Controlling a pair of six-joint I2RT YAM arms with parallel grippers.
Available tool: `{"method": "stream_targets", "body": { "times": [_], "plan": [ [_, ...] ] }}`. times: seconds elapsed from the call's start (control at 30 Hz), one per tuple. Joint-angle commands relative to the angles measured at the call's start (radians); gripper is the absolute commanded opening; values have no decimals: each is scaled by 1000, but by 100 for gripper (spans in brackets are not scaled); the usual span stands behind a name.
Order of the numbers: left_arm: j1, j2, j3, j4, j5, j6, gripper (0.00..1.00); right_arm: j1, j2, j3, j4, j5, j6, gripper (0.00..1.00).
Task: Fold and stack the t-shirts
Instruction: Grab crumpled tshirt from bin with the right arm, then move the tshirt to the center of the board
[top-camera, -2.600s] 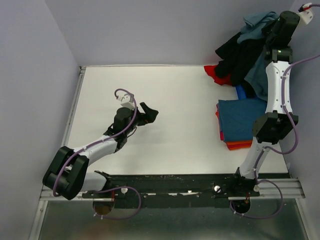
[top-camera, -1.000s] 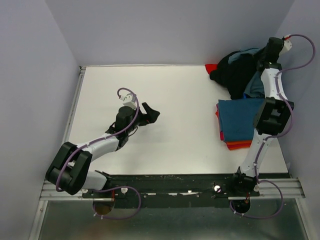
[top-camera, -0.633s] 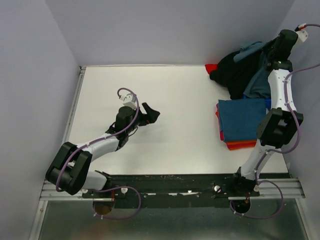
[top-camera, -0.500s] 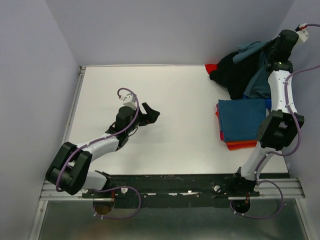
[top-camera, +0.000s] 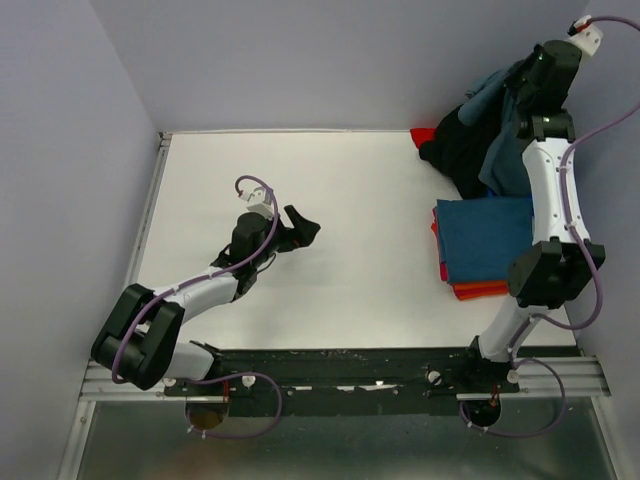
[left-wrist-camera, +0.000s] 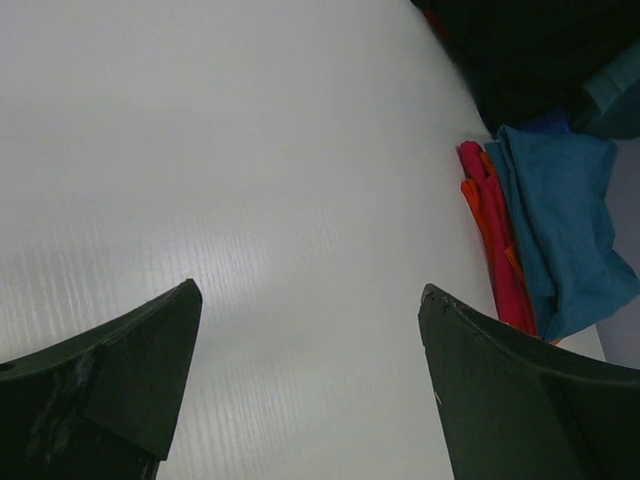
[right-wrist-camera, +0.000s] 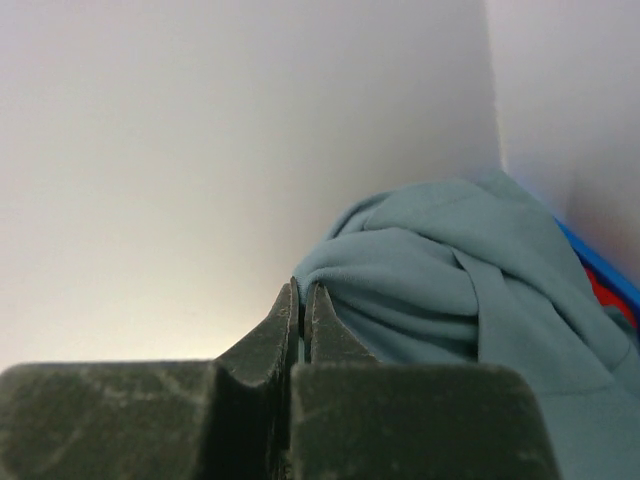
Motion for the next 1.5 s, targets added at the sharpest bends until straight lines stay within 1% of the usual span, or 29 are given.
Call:
{"method": "stream_targets", "body": {
  "times": [0.0,0.07,0.1,0.17,0.27,0.3,0.43,0.5,0.57,0.6,0.63,0.67,0.7,0.73,0.77,0.87,0.97,1.0,1.07,1.13,1.2,1.33,1.47],
  "plan": [
    [1,-13,24,7,13,20,98,58,-180,73,91,50,-102,1],
    [1,-10,26,6,13,20,98,84,-229,47,119,46,-130,1],
    [3,-10,24,6,13,20,98,93,-255,34,132,14,-134,1],
    [2,-11,29,3,22,34,98,97,-307,-13,177,-109,-95,1],
    [1,-27,30,-10,16,55,98,106,-364,-59,209,-357,-7,1],
    [3,-33,27,-13,5,60,98,115,-365,-55,238,-409,23,1],
    [3,-65,21,-40,-51,74,98,242,-315,48,145,-558,53,1],
    [1,-82,18,-57,-81,80,98,282,-293,92,120,-646,79,1],
    [3,-105,12,-72,-137,83,98,316,-289,103,120,-700,116,1],
    [2,-119,7,-79,-156,83,99,331,-289,108,120,-733,119,4],
    [1,-131,0,-83,-173,83,99,343,-292,112,108,-762,117,13],
    [1,-145,-7,-86,-191,84,99,347,-296,112,88,-786,113,40],
    [1,-160,-13,-89,-206,81,99,348,-312,103,49,-774,103,69],
    [1,-175,-20,-96,-223,78,99,348,-335,74,15,-737,91,88],
    [1,-192,-23,-100,-243,75,99,347,-374,12,-16,-688,71,91],
    [1,-238,-43,-109,-280,71,99,348,-514,-232,-15,-582,45,89],
    [1,-268,-57,-106,-294,69,99,348,-626,-488,7,-597,62,82],
    [3,-268,-60,-103,-292,69,99,351,-649,-577,16,-615,70,77],
    [1,-257,-57,-99,-279,69,98,371,-680,-724,25,-632,62,73],
    [1,-237,-50,-97,-262,71,98,418,-686,-844,27,-602,30,70],
    [1,-210,-37,-100,-243,74,96,475,-668,-924,17,-548,-7,67],
    [1,-159,-7,-115,-216,75,95,609,-610,-1003,-10,-462,-78,64],
    [1,-134,16,-148,-209,75,94,782,-574,-1081,45,-366,-125,62]
  ]
}}
